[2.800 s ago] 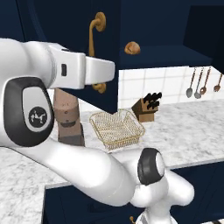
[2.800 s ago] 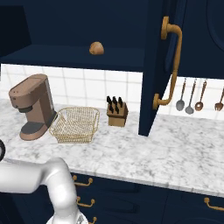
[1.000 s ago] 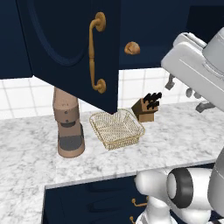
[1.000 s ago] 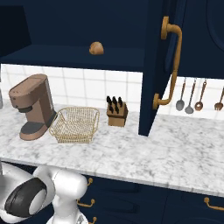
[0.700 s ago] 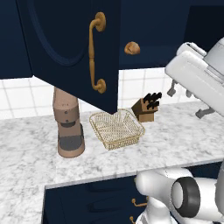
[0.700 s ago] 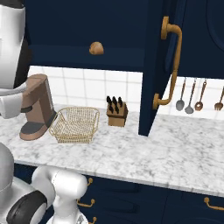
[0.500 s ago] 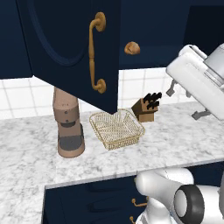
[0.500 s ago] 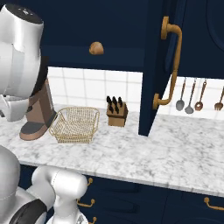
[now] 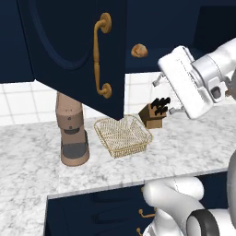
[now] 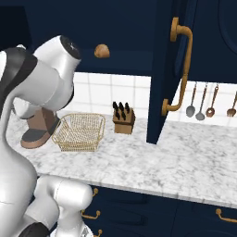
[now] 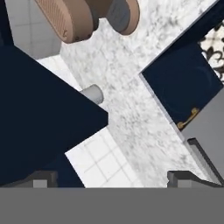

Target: Open the cabinet, pick up the bread from the cabinet and place it in the basket. Then move the basket to the dining counter.

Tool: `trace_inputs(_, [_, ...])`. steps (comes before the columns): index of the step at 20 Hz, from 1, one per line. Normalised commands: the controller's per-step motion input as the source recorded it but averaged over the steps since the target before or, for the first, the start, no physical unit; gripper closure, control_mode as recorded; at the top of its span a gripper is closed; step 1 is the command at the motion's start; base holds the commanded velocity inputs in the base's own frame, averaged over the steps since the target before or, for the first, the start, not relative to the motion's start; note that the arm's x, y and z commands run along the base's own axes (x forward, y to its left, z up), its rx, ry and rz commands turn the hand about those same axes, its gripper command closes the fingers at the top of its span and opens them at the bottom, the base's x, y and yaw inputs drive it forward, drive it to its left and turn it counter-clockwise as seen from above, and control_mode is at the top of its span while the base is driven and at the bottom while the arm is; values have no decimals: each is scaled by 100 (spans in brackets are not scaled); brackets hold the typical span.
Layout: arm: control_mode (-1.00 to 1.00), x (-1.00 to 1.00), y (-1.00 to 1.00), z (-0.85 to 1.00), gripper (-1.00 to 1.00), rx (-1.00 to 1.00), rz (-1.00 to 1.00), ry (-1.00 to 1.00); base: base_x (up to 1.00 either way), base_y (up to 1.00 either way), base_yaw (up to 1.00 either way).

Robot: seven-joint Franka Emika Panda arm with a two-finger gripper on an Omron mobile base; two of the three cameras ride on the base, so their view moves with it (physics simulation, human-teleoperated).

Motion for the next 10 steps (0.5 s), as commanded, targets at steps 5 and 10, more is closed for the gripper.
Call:
trace_inputs(5, [-100,87,46,5,-100,32,15,15,0,0,0])
trace_inputs(10, [-100,59,61,9,-100,35,20,22,0,0,0])
